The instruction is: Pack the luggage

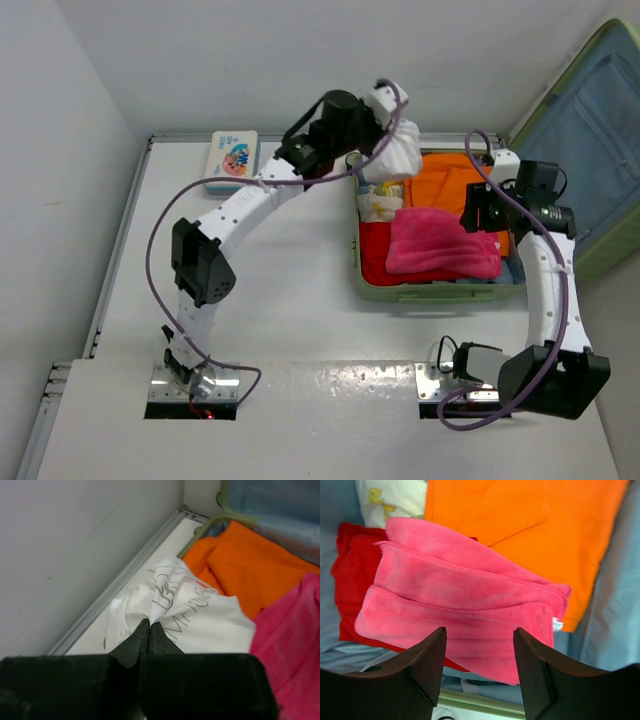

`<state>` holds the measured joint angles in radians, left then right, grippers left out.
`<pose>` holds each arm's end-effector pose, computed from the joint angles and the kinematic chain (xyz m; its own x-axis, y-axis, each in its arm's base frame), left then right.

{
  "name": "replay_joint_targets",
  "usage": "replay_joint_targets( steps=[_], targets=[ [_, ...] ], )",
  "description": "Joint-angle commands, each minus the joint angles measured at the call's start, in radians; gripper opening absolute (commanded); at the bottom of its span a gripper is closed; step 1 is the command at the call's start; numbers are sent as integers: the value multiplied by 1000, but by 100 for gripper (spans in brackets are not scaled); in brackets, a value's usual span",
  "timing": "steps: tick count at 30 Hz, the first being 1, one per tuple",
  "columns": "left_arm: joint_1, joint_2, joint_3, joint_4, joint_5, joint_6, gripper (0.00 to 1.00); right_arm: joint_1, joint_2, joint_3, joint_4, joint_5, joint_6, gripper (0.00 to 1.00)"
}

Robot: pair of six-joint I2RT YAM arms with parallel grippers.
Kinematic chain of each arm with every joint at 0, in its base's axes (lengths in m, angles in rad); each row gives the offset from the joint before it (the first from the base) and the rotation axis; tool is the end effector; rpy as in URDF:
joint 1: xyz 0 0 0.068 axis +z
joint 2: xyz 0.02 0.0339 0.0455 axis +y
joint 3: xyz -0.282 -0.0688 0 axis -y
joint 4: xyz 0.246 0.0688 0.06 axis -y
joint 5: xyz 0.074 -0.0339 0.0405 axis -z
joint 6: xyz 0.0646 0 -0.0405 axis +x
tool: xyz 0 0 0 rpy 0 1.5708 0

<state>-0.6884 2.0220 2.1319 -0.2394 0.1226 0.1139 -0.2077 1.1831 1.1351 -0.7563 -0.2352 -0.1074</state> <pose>0.3949 -0.3351 0.4361 -0.0168 0.1599 -0.9870 0.7308 0.6756 0.0970 0.2545 -0.0382 0.3241 -0.7053 0.0421 -0.7076 -0.0334 0.9951 0.0925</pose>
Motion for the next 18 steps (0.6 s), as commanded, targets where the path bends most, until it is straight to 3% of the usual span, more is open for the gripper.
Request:
replay_joint_targets(
  steps=[1,12,18],
  targets=[
    [-62,24,20,-8,-14,121,0,-25,-36,-11,40,-3,9,55],
    [-111,-28,-125,-90,83,43,0,-91,-42,-15,25,-62,-6,55],
    [-102,75,-144,-90,8,0,0,-93,-8,-3,18,-90,11,55]
  ],
)
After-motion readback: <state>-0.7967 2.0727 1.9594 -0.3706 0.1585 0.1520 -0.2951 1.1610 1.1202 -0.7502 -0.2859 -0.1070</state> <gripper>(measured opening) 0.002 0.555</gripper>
